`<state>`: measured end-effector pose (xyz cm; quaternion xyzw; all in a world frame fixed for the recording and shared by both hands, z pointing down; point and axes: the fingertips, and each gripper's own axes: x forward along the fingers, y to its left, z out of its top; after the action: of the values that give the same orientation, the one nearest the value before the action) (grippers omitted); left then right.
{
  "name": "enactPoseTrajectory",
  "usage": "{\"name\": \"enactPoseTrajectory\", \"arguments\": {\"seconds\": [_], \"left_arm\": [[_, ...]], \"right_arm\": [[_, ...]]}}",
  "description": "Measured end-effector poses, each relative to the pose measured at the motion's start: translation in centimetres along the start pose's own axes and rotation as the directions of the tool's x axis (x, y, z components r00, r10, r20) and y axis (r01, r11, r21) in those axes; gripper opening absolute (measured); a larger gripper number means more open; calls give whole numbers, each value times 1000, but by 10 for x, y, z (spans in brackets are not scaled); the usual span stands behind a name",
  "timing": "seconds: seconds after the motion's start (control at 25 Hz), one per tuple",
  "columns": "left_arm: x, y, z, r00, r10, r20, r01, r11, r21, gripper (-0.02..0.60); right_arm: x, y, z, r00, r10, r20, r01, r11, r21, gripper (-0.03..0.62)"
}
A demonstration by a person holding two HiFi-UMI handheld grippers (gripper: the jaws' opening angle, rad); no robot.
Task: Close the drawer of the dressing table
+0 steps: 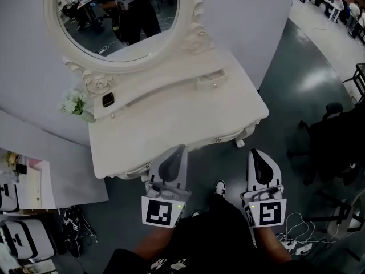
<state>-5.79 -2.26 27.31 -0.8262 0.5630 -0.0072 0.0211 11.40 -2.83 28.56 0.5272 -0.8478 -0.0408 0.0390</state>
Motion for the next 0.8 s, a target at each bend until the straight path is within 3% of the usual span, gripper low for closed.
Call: {"name": "enactPoseTrajectory", "arguments": {"seconds": [0.56, 0.8], "left_arm": [[50, -3, -11, 991, 107, -79, -107, 994, 0, 3], [65, 8, -22, 987, 120, -103, -121, 993, -7, 3]], "right_arm": [[61, -40, -16, 986, 164, -30, -164, 986, 17, -2], [85, -46, -25, 982, 181, -48, -180, 984, 11, -2]]}}
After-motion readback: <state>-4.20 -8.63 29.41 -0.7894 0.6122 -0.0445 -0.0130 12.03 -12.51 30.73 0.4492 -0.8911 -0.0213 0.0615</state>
